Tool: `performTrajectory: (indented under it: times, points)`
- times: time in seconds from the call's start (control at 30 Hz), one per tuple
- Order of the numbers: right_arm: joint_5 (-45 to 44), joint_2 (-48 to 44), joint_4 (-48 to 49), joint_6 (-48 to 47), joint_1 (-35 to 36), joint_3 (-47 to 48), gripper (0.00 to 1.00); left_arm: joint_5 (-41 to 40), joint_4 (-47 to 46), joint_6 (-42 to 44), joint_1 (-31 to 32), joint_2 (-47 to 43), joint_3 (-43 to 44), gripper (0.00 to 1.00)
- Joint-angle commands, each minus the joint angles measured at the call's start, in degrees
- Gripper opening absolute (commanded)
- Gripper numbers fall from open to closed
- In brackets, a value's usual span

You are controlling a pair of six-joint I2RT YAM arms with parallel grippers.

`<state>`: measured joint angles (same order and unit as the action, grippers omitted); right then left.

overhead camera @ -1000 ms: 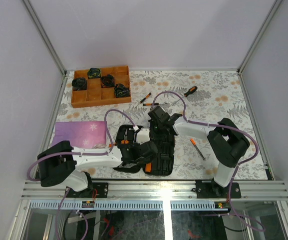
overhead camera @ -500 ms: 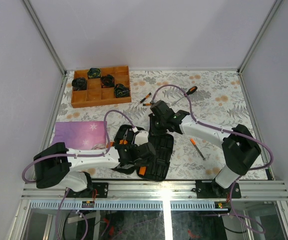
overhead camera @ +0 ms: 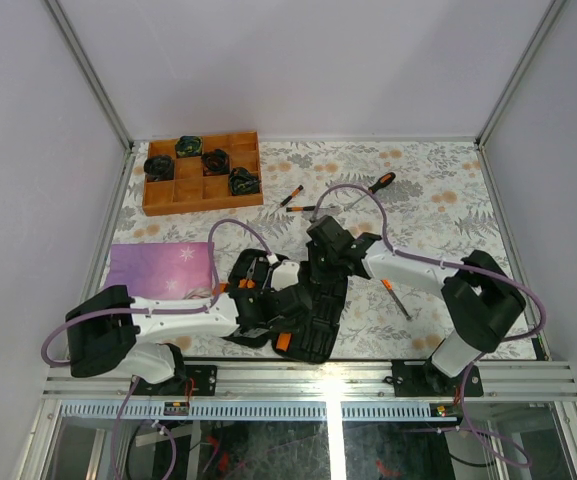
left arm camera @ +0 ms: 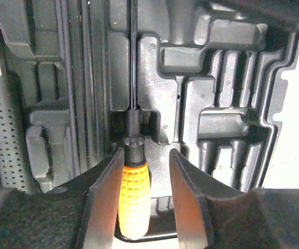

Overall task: Sort the tools into containers
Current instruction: Adjust the screwdriver in the storage box.

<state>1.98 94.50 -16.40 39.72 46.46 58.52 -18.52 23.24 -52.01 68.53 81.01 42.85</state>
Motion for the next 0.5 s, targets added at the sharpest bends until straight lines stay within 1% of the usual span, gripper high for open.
performTrajectory:
  times: [0.0,0.07,0.2,0.3,0.43,0.47]
  points:
    - [-4.21,-6.76,2.78,1.21,0.45,-2.91,0.21,-1.67,1.81,1.85,0.22,-2.07,2.53,0.42]
    - [-5.71,-9.22,2.59,1.53,0.48,-4.68,0.22,-2.10,1.72,2.14,0.18,-2.74,3.18,0.46]
    - [-8.22,-14.52,1.61,2.50,0.42,-8.87,0.25,-3.35,1.80,2.38,0.13,-5.12,3.99,0.48]
    - [-8.79,-17.17,0.45,3.62,0.43,-11.89,0.32,-4.47,1.47,2.05,0.16,-7.69,3.43,0.49]
    - [-8.41,-20.11,0.44,5.53,0.44,-15.54,0.38,-4.77,0.96,1.98,-0.43,-10.24,1.57,0.49]
    - [-8.29,-20.69,0.68,5.86,0.47,-16.22,0.39,-4.31,0.70,2.12,-0.64,-10.40,1.12,0.48]
